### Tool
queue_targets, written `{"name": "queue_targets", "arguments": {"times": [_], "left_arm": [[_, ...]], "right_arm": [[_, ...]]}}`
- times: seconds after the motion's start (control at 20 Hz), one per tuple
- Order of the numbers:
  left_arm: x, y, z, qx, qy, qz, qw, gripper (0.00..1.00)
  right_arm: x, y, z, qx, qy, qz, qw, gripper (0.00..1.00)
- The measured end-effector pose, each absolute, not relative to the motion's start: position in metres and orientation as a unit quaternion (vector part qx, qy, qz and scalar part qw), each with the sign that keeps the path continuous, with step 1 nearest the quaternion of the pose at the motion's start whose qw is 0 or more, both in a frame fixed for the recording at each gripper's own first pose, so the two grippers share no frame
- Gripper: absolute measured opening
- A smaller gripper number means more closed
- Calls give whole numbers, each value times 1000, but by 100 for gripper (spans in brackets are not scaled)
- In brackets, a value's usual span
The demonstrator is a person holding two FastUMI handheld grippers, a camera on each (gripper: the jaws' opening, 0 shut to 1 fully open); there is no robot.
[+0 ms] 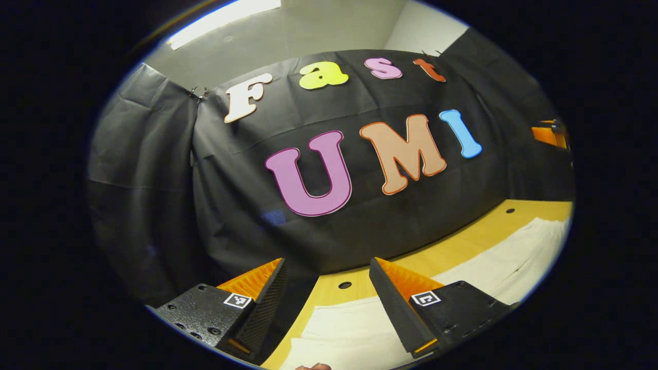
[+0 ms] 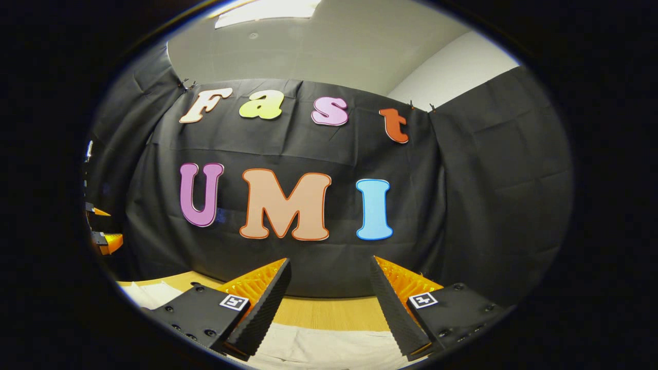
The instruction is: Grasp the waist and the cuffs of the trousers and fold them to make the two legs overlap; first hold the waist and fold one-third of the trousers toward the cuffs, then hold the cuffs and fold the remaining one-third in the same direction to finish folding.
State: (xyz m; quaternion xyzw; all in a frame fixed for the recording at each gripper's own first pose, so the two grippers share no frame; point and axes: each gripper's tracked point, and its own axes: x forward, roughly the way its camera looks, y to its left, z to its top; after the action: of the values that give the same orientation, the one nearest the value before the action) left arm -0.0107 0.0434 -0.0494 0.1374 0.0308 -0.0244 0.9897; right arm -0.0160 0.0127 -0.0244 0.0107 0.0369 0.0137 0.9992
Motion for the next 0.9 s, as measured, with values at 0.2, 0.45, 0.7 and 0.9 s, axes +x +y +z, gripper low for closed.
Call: {"name": "queue_targets", "arguments": {"times": [0.2, 0.45, 0.7, 0.9], "left_arm": [[-26, 48, -73, 211, 54, -59, 974, 96], [-53, 51, -126, 262, 107, -92, 955, 96], [-90, 55, -187, 321, 173, -139, 921, 96], [-118, 66, -226, 354, 222, -172, 892, 97]], "right_arm": [[-20, 17, -28, 4, 41, 19, 999, 97], [-24, 21, -37, 2, 52, 23, 998, 97], [-24, 25, -45, -2, 63, 29, 998, 98], [-26, 27, -52, -1, 70, 32, 997, 97]]}}
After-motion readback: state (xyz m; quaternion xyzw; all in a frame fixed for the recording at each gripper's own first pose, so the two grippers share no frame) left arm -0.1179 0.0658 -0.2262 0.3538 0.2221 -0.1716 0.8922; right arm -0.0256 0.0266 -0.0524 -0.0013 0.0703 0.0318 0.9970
